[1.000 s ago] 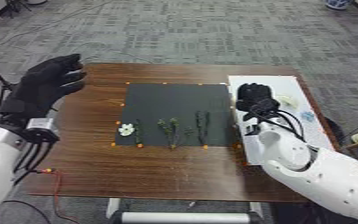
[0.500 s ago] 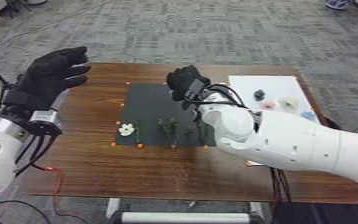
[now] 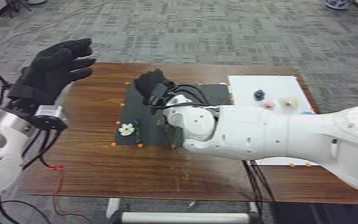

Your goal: Arrange flowers

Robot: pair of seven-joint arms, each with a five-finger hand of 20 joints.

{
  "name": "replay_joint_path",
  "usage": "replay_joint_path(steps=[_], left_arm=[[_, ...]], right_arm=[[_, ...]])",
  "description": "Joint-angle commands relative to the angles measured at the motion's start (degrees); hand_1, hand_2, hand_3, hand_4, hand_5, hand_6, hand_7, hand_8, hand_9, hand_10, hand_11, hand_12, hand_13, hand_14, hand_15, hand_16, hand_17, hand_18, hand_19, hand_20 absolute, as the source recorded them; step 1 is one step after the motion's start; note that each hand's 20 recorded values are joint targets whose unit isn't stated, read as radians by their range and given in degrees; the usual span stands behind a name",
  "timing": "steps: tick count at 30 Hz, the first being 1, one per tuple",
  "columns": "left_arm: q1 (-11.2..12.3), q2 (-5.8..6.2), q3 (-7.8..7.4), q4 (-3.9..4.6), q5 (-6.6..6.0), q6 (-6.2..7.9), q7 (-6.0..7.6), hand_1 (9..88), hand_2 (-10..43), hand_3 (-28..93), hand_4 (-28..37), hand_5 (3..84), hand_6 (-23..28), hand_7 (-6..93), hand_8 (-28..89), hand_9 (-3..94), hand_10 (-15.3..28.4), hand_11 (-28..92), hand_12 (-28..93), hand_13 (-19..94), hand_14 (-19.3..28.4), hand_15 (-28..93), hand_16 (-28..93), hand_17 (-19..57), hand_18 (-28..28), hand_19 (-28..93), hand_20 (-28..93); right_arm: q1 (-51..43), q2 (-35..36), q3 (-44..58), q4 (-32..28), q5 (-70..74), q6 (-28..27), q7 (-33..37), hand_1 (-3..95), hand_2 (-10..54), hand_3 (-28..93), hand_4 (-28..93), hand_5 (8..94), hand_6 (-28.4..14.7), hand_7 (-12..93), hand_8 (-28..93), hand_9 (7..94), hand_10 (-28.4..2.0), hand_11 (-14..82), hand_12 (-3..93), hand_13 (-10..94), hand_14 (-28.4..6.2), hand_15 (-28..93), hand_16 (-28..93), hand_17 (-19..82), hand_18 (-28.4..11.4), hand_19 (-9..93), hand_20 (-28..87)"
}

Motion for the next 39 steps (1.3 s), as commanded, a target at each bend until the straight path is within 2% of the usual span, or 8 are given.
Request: replay_joint_path(steps=[1, 7, 10, 15, 20, 24, 30, 39], left_arm=[[-2.0, -0.05, 1.35, 0.53, 0.30, 0.21, 0.54, 24.7, -2.2, 69, -26.3, 28.1, 3.0, 21.3, -10, 19.8, 10.5, 26, 20, 11, 13.7, 48, -4, -9.8, 19.7, 41, 12], [-3.0, -0.10, 2.22, 0.90, 0.30, 0.17, 0.71, 24.7, -2.1, 69, -26.3, 28.1, 3.0, 21.4, -10, 19.8, 10.5, 26, 20, 11, 13.7, 48, -4, -9.8, 19.7, 41, 12], [-4.2, -0.07, 3.17, 1.46, 0.34, -0.61, 0.42, 24.7, -2.1, 69, -26.3, 28.1, 3.0, 21.3, -10, 19.8, 10.5, 26, 20, 11, 13.7, 49, -4, -9.8, 19.7, 41, 12], [-4.7, -0.11, 3.64, 1.79, 0.20, -0.89, 0.40, 24.5, -2.3, 70, -26.3, 28.1, 3.0, 21.4, -10, 19.8, 10.5, 26, 20, 11, 13.7, 49, -4, -9.8, 19.7, 41, 12], [-5.4, -0.19, 4.11, 2.15, 0.27, -1.32, -0.18, 24.6, -2.3, 70, -26.5, 28.1, 3.0, 21.4, -10, 19.8, 10.5, 27, 20, 11, 13.7, 48, -5, -9.8, 19.7, 41, 12], [-6.5, -0.11, 4.93, 2.67, 0.22, -1.84, -0.31, 24.6, -2.2, 70, -26.4, 28.1, 3.0, 21.5, -10, 19.8, 10.4, 26, 20, 11, 13.6, 48, -5, -9.8, 19.7, 41, 12], [-8.5, -0.08, 6.68, 3.42, 0.15, -2.53, -0.60, 24.7, -2.2, 70, -26.3, 28.2, 3.1, 21.4, -10, 19.8, 10.5, 27, 20, 11, 13.6, 48, -4, -9.8, 19.7, 41, 12], [-8.7, -0.17, 6.72, 3.57, 0.13, -2.77, -0.82, 24.6, -2.2, 70, -26.3, 28.1, 3.1, 21.2, -10, 19.8, 10.3, 26, 20, 11, 13.8, 48, -4, -9.7, 19.6, 41, 12]], right_arm=[[0.0, -3.5, 1.8, 2.8, -1.7, -0.6, -0.8, 53.3, -9.5, 80, -28, 79.7, 4.5, 38, -6, 87.0, -3.2, 20.1, 49.9, 74, -4.5, 84, 37, 40, -21.0, 92, 56], [-1.8, -5.1, 2.6, 4.6, -1.5, 0.4, -0.7, 53.4, -9.5, 80, -28, 79.9, 4.8, 38, -5, 87.8, -2.9, 18.8, 49.1, 74, -4.4, 85, 37, 40, -21.1, 92, 56], [-3.1, -5.4, 3.8, 5.0, -0.7, -0.1, -1.6, 53.7, -9.5, 79, -28, 80.2, 4.9, 37, -5, 88.3, -2.8, 18.2, 48.7, 74, -4.4, 85, 36, 40, -21.2, 93, 56], [-5.8, -5.2, 6.3, 5.3, 3.3, 0.9, -6.9, 54.0, -9.5, 78, -28, 80.1, 4.9, 37, -5, 88.7, -2.5, 17.0, 48.2, 74, -4.2, 85, 36, 40, -21.2, 93, 56], [-8.3, -5.0, 8.8, 5.4, 5.8, 0.9, -11.6, 54.2, -9.5, 78, -28, 79.9, 5.0, 37, -5, 88.9, -2.5, 16.0, 48.2, 74, -4.1, 85, 37, 40, -20.9, 93, 56], [-8.1, -5.8, 7.7, 5.4, 3.9, 2.0, -9.5, 57.3, -9.5, 71, -28, 80.0, 5.2, 37, -5, 89.2, -2.7, 15.2, 48.3, 74, -4.0, 85, 37, 40, -20.8, 92, 56], [-7.8, -7.0, 6.5, 6.4, 0.3, 2.0, -6.1, 57.6, -9.5, 70, -28, 80.1, 5.4, 36, -5, 89.4, -2.6, 14.7, 47.9, 74, -4.2, 85, 36, 40, -20.8, 92, 57], [-8.9, -7.2, 7.3, 7.0, -3.1, 0.4, -3.9, 56.9, -9.5, 71, -28, 79.2, 6.0, 35, -5, 89.8, -2.4, 11.8, 45.3, 74, -4.2, 85, 36, 40, -20.9, 92, 56]])
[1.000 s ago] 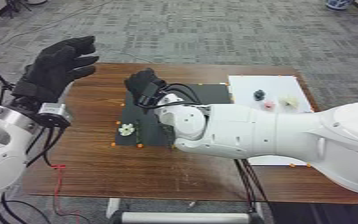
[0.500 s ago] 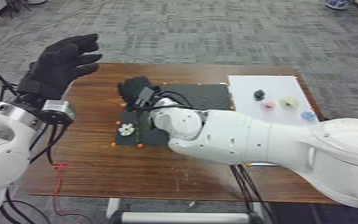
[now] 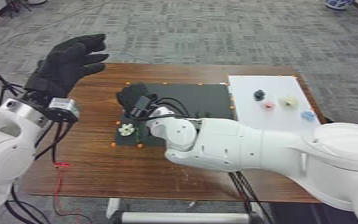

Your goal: Arrange flowers

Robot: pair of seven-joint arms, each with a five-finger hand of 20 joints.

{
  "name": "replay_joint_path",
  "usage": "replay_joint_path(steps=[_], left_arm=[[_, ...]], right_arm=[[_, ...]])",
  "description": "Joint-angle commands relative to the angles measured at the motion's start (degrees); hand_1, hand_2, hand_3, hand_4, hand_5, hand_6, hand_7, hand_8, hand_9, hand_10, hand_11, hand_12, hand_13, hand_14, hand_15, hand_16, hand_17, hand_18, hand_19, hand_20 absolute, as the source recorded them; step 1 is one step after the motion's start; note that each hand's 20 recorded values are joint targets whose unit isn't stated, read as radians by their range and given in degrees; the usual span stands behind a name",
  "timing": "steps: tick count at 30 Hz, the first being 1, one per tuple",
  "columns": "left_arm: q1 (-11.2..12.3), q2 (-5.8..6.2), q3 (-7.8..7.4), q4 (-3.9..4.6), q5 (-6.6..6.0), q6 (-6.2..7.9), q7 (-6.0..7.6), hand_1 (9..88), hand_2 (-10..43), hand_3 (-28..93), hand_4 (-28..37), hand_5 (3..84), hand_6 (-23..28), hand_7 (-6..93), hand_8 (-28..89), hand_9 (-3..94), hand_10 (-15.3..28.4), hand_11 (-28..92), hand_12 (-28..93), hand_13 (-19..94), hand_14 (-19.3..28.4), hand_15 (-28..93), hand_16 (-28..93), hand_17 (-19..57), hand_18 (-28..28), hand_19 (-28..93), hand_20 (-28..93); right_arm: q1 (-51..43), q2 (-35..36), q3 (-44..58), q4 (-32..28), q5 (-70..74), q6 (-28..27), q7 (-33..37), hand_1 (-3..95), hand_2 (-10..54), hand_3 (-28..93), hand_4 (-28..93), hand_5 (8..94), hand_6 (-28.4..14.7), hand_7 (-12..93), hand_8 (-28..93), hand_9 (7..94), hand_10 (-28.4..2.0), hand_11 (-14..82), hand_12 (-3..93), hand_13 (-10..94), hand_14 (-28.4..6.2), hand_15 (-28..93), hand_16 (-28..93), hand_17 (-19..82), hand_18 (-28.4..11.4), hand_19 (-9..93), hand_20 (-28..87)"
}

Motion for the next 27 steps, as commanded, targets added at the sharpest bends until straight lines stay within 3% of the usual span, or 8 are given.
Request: replay_joint_path(steps=[1, 12, 27], left_arm=[[-0.2, -0.20, -0.36, 0.06, 0.03, -0.67, -0.50, 24.7, -2.2, 69, -26.3, 28.1, 3.0, 21.2, -10, 19.8, 10.3, 26, 20, 11, 13.8, 48, -4, -9.7, 19.6, 41, 12], [-0.5, -0.35, -0.32, 0.16, 0.04, -0.80, -0.65, 24.6, -2.2, 70, -26.4, 28.2, 3.1, 21.4, -10, 19.8, 10.5, 26, 20, 11, 13.7, 48, -4, -9.8, 19.7, 41, 12], [-0.1, -0.60, -0.58, 0.11, 0.01, -0.97, -0.72, 24.6, -2.2, 70, -26.3, 28.2, 3.1, 21.2, -10, 19.8, 10.5, 26, 20, 11, 13.6, 48, -4, -9.8, 19.7, 41, 12]], right_arm=[[-0.4, -0.8, 1.0, 0.4, -2.9, -0.6, 0.9, 56.6, -9.5, 72, -28, 78.7, 6.3, 34, -5, 89.8, -2.4, 10.8, 44.1, 74, -4.2, 85, 37, 40, -20.9, 92, 56], [-2.0, -0.1, 3.7, -0.1, -4.6, -6.5, 0.9, 53.6, -9.5, 76, -28, 72.3, 5.5, 30, -6, 84.9, -1.7, 6.6, 37.5, 73, -4.0, 84, 37, 39, -20.4, 92, 57], [-2.7, 0.1, 4.8, 0.0, -5.9, -8.6, 2.2, 51.9, -9.5, 75, -28, 68.8, 5.6, 30, -7, 81.9, -1.9, 5.6, 33.1, 72, -4.3, 84, 36, 38, -20.2, 91, 57]])
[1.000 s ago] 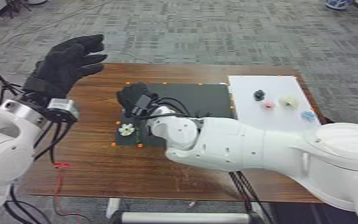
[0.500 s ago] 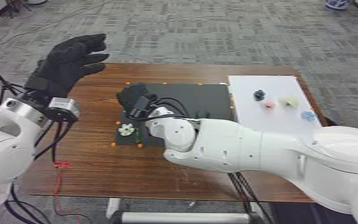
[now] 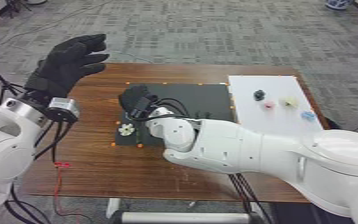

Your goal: Arrange flowers

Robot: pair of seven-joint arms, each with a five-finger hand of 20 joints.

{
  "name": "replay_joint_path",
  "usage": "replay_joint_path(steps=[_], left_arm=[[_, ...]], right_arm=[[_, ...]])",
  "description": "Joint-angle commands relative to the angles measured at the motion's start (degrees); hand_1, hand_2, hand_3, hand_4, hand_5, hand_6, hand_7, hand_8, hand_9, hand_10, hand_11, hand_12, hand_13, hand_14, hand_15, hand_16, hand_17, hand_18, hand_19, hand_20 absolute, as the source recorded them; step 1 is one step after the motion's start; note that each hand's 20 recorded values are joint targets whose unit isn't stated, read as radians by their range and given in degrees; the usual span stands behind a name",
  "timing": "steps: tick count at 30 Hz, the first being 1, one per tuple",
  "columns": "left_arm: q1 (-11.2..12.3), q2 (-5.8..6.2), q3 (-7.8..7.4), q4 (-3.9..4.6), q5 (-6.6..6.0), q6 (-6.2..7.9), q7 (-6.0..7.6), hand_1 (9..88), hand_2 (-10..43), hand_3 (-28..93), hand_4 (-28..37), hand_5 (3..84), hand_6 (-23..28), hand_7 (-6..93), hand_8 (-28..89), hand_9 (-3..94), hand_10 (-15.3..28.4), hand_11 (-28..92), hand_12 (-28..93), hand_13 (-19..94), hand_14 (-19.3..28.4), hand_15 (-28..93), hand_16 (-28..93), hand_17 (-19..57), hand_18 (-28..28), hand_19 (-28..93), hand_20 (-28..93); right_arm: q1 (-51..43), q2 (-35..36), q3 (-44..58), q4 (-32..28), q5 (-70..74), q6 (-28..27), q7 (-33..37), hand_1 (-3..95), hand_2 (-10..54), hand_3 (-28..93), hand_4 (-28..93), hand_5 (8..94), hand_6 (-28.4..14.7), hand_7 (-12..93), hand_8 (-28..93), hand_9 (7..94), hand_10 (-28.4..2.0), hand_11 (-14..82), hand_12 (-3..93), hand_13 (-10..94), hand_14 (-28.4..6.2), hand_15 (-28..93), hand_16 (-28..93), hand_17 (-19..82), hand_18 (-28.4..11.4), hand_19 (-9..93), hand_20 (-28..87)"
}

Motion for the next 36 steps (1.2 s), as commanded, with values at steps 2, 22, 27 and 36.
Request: replay_joint_path(steps=[2, 22, 27, 36], left_arm=[[0.1, -0.59, -0.54, -0.01, 0.08, -0.67, -0.34, 24.6, -2.2, 70, -26.3, 28.2, 3.1, 21.1, -10, 19.8, 10.5, 26, 20, 11, 13.6, 48, -4, -9.8, 19.7, 41, 12], [0.2, -0.70, -0.53, 0.02, 0.03, -0.42, -0.31, 24.6, -2.1, 70, -26.3, 28.2, 3.1, 21.2, -10, 19.8, 10.6, 26, 20, 11, 13.7, 48, -4, -9.8, 19.7, 41, 12], [0.2, -0.74, -0.54, 0.01, 0.10, -0.41, -0.32, 24.5, -2.3, 70, -26.2, 28.2, 3.1, 21.2, -10, 19.8, 10.5, 26, 20, 11, 13.7, 48, -5, -9.8, 19.7, 41, 12], [4.5, -2.27, -4.07, -1.32, 0.19, 0.29, -0.10, 24.8, -2.1, 70, -26.4, 28.2, 3.0, 21.3, -10, 19.8, 10.5, 26, 20, 11, 13.6, 48, -4, -9.8, 19.7, 41, 12]], right_arm=[[0.3, 0.0, -0.1, 0.0, -1.7, -0.7, 1.9, 51.5, -9.5, 76, -28, 68.3, 5.7, 30, -7, 81.5, -2.0, 5.5, 32.9, 71, -4.2, 84, 36, 38, -20.3, 91, 57], [0.5, -0.1, -1.0, -0.4, -1.3, -0.5, 5.4, 41.2, -9.5, 83, -28, 63.3, 6.8, 24, -16, 75.4, -4.7, 13.7, 23.0, 71, -4.9, 84, 36, 37, -20.6, 91, 57], [0.4, -0.2, -1.0, -0.2, -1.9, 0.2, 6.2, 40.4, -9.5, 83, -28, 63.4, 6.7, 24, -16, 75.0, -5.2, 15.0, 21.5, 70, -5.0, 84, 36, 37, -20.7, 91, 57], [-2.8, 7.2, 7.1, -6.7, -5.4, 0.9, 14.0, 33.3, -9.5, 87, -28, 49.7, 1.3, 22, -14, 58.4, -9.6, 19.2, 18.5, 66, -6.9, 85, 34, 33, -22.1, 90, 57]])
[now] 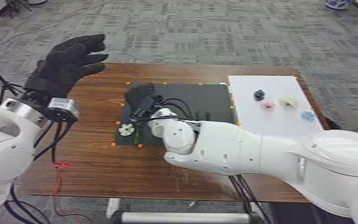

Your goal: Arrange flowers

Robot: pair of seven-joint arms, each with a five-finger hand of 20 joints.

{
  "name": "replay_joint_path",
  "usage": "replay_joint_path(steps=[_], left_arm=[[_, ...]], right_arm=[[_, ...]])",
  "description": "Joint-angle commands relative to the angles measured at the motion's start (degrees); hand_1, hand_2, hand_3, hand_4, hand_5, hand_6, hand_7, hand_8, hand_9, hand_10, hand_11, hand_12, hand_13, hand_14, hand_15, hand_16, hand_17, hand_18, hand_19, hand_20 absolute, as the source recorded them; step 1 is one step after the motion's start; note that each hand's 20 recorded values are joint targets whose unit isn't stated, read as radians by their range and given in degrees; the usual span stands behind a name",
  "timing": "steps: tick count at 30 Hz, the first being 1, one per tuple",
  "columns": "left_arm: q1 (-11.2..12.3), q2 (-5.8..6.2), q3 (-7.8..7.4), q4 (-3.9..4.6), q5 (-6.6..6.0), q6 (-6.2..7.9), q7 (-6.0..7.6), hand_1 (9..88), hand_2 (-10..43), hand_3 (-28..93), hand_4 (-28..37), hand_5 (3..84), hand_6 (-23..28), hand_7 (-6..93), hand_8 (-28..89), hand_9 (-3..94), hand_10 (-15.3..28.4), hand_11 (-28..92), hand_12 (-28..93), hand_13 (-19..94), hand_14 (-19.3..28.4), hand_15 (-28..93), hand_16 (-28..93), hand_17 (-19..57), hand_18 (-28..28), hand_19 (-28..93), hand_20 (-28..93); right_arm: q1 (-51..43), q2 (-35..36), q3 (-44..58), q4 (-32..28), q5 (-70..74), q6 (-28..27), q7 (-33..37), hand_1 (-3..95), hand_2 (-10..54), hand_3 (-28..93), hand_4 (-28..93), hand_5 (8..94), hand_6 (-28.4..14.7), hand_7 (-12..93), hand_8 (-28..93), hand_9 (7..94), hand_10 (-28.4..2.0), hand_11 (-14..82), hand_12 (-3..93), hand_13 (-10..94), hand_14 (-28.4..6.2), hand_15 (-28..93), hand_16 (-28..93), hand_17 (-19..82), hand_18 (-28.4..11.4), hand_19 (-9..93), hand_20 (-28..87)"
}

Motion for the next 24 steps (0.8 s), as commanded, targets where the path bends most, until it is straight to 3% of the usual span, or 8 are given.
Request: replay_joint_path(steps=[1, 3, 4, 8, 10, 15, 19, 24], left_arm=[[5.1, -2.14, -4.38, -1.65, 0.24, 0.60, -0.07, 24.8, -2.1, 70, -26.4, 28.2, 3.0, 21.4, -10, 19.8, 10.5, 26, 20, 11, 13.6, 48, -4, -9.8, 19.7, 41, 12], [7.3, -2.68, -5.88, -2.35, 0.18, 1.04, 0.35, 24.8, -2.1, 70, -26.3, 28.2, 3.0, 21.4, -10, 19.8, 10.5, 26, 20, 11, 13.6, 48, -4, -9.8, 19.7, 41, 12], [8.1, -2.97, -6.49, -2.58, 0.23, 0.99, -0.15, 24.9, -2.0, 69, -26.3, 28.2, 3.0, 21.4, -10, 19.8, 10.5, 26, 20, 11, 13.6, 48, -4, -9.8, 19.7, 41, 12], [11.8, -3.88, -8.75, -3.90, 0.11, 2.43, 1.18, 24.8, -2.0, 69, -26.2, 28.2, 3.0, 21.5, -10, 19.8, 10.4, 27, 20, 11, 13.6, 48, -4, -9.8, 19.7, 41, 12], [12.4, -4.46, -9.30, -4.08, 0.15, 2.66, 0.96, 24.8, -2.2, 70, -26.2, 28.3, 3.1, 21.4, -10, 20.1, 10.4, 27, 20, 12, 13.7, 49, -4, -9.7, 19.7, 41, 12], [14.6, -5.77, -10.78, -4.84, 0.23, 2.70, 0.89, 24.8, -2.2, 70, -26.3, 28.5, 3.2, 21.4, -10, 20.2, 10.5, 27, 20, 12, 13.7, 49, -5, -9.7, 19.8, 41, 12], [15.2, -6.37, -10.94, -4.95, 0.37, 2.61, 0.91, 24.7, -2.2, 70, -26.3, 28.5, 3.2, 21.3, -10, 20.3, 10.6, 27, 20, 12, 13.7, 49, -5, -9.6, 19.8, 41, 12], [17.2, -7.21, -12.54, -5.49, 0.40, 2.64, 0.90, 24.7, -2.2, 70, -26.3, 28.5, 3.2, 21.3, -10, 20.3, 10.5, 27, 20, 12, 13.8, 49, -5, -9.7, 19.8, 41, 12]], right_arm=[[-3.6, 9.3, 10.3, -8.5, -3.3, 0.8, 6.8, 32.6, -9.5, 87, -28, 47.2, 0.2, 21, -14, 54.8, -10.6, 19.1, 18.4, 64, -7.7, 85, 33, 32, -22.3, 89, 57], [-4.8, 13.8, 12.8, -11.1, -3.4, 3.7, 8.2, 30.6, -9.5, 88, -28, 40.4, -3.9, 19, -12, 44.4, -13.9, 19.3, 19.8, 58, -10.1, 87, 30, 31, -22.8, 88, 55], [-7.6, 16.3, 16.6, -12.7, -5.1, 2.4, 8.5, 30.3, -9.5, 88, -28, 39.2, -4.6, 18, -11, 42.9, -14.5, 19.5, 20.1, 56, -10.7, 87, 30, 31, -22.9, 88, 55], [-14.1, 25.9, 24.2, -17.0, -5.9, 4.0, 10.8, 27.8, -9.5, 88, -28, 33.0, -7.9, 15, -9, 33.3, -17.8, 19.0, 21.0, 48, -14.8, 89, 25, 29, -23.3, 87, 54], [-17.5, 29.2, 26.8, -16.0, -6.7, 10.6, 11.7, 26.1, -9.5, 87, -28, 31.3, -8.8, 14, -9, 31.0, -18.4, 18.4, 21.4, 45, -15.9, 89, 24, 27, -23.9, 87, 54], [-28.3, 37.4, 37.3, -17.8, -10.6, 11.1, 16.1, 24.7, -9.5, 86, -28, 35.6, -10.1, 13, -8, 35.7, -18.6, 17.8, 20.9, 47, -15.7, 88, 23, 29, -24.4, 87, 55], [-38.7, 41.4, 45.2, -19.8, -16.5, 18.5, 22.5, 26.7, -9.5, 87, -28, 38.7, -8.9, 15, -8, 40.2, -17.3, 19.0, 20.7, 50, -15.2, 88, 23, 30, -24.4, 88, 55], [-49.6, 42.7, 55.6, -22.8, -17.1, 16.3, 25.9, 28.4, -9.5, 88, -28, 41.7, -7.6, 17, -10, 42.4, -16.4, 20.3, 20.2, 51, -14.7, 87, 24, 31, -24.4, 88, 55]])
